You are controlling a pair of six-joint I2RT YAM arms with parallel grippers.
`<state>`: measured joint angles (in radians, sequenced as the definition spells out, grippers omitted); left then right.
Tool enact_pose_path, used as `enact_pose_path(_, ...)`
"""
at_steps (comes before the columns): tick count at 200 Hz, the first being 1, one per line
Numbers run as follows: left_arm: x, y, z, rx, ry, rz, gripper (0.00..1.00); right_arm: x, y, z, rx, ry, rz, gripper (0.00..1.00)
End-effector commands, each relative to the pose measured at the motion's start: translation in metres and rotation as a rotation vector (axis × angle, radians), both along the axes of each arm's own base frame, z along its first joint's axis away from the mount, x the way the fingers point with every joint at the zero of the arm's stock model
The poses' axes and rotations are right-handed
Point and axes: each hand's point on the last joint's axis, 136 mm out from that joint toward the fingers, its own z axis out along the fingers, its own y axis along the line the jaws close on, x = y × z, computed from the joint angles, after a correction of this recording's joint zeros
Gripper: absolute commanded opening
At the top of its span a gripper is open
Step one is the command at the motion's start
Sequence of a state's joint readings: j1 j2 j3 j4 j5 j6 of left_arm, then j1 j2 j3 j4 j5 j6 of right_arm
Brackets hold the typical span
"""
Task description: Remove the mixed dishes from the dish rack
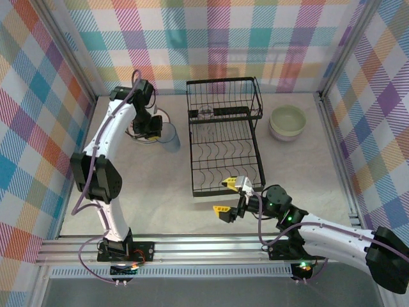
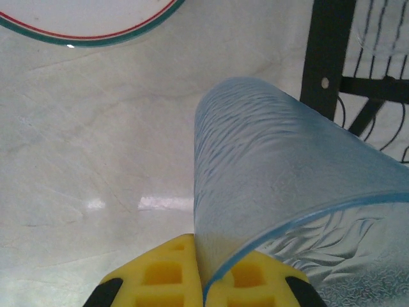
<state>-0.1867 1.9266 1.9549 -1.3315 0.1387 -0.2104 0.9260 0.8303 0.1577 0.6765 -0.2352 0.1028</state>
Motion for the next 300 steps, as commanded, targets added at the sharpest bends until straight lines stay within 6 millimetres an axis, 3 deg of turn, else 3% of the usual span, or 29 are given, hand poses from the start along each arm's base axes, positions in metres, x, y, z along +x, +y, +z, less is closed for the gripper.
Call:
enact_pose_path(1, 0.004, 0.004, -0.001, -0.001, 0.031, -0.011, 0.00, 0.001, 0.002, 0.015, 0.039, -0.064, -0.004, 0.99)
enact_pose_path(129, 0.029, 0.010, -0.039, 0.060, 0.108, -0.024, 0.00, 0.003, 0.010, 0.005, 0.001, -0.046, 0.002, 0.99)
enact_pose_path(174, 0.034, 0.008, -0.044, 0.051, 0.111, -0.026, 0.00, 0.005, 0.012, 0.001, -0.013, -0.037, -0.002, 0.99)
enact_pose_path(207, 0.036, 0.006, -0.043, 0.042, 0.105, -0.030, 0.06, 0.006, 0.012, 0.002, -0.013, -0.038, -0.006, 0.99)
enact_pose_path(237, 0.038, 0.004, -0.038, 0.032, 0.090, -0.031, 0.17, 0.007, 0.011, 0.001, -0.016, -0.039, -0.011, 0.99)
enact_pose_path(253, 0.040, 0.003, -0.033, 0.024, 0.072, -0.030, 0.28, 0.007, 0.011, 0.001, -0.017, -0.038, -0.012, 0.99)
enact_pose_path(281, 0.044, 0.004, -0.022, 0.025, 0.027, -0.023, 0.51, 0.008, 0.011, 0.001, -0.015, -0.038, -0.017, 0.99)
enact_pose_path(300, 0.048, 0.006, -0.008, 0.030, -0.029, -0.010, 0.74, 0.008, 0.011, 0.001, -0.015, -0.041, -0.023, 0.99)
